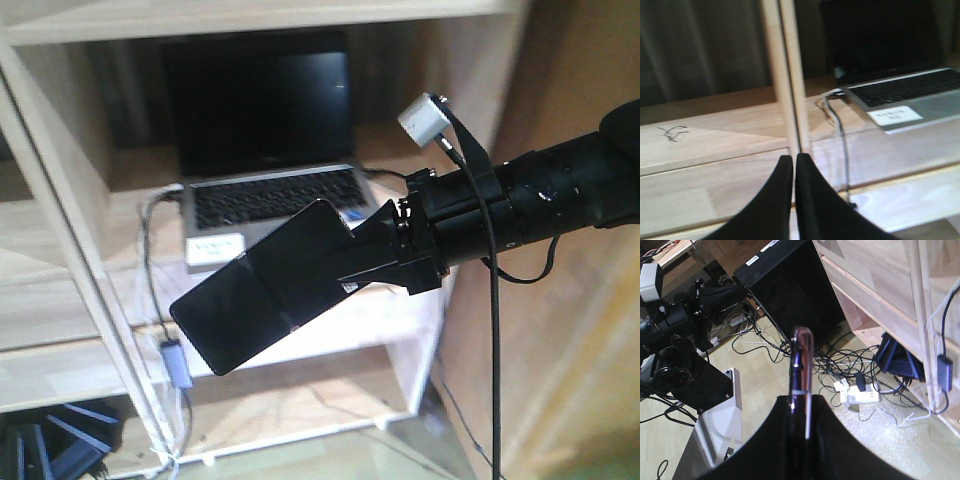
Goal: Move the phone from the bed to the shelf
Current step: 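Raise the held phone with the right gripper above the laptop shelf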
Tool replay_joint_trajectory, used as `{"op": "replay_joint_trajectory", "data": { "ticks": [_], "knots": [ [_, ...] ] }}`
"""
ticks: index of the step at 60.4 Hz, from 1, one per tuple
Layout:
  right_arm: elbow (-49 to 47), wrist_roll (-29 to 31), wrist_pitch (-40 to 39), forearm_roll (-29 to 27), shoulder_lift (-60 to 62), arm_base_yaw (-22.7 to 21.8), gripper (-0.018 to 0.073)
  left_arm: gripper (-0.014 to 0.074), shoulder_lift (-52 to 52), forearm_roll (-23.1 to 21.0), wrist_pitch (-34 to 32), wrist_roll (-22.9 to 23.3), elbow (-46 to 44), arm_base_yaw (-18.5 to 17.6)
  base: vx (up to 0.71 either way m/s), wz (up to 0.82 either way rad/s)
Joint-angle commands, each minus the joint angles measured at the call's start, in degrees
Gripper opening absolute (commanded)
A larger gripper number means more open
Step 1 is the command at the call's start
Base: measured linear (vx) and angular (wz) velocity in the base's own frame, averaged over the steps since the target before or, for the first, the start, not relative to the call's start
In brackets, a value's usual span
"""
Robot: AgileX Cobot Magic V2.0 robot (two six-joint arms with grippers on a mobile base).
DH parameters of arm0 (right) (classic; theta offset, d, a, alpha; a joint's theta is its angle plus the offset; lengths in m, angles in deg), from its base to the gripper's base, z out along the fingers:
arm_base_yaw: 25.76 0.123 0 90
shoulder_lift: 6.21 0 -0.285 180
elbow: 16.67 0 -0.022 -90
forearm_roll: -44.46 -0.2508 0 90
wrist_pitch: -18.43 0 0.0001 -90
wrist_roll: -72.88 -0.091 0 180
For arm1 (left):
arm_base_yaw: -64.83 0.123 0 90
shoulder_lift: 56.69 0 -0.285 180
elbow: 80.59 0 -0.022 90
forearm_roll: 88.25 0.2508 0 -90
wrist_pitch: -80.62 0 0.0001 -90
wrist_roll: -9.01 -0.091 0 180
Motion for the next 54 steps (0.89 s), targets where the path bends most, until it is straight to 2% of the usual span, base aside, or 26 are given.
{"op": "replay_joint_trajectory", "data": {
  "ticks": [1,28,54],
  "knots": [
    [-1.41,0.83,4.76,-4.96,2.24,-0.03,-0.0003,0.0001,0.61,-0.52,-4.15,0.33,-1.27,-0.37,0.28,0.33],
    [-1.41,0.83,4.76,-4.96,2.24,-0.03,-0.0003,0.0001,0.61,-0.52,-4.15,0.33,-1.27,-0.37,0.24,0.24],
    [-1.41,0.83,4.7,-4.96,2.23,-0.03,-0.0003,0.0001,0.61,-0.52,-4.15,0.33,-1.27,-0.37,0.13,0.07]
  ]
}}
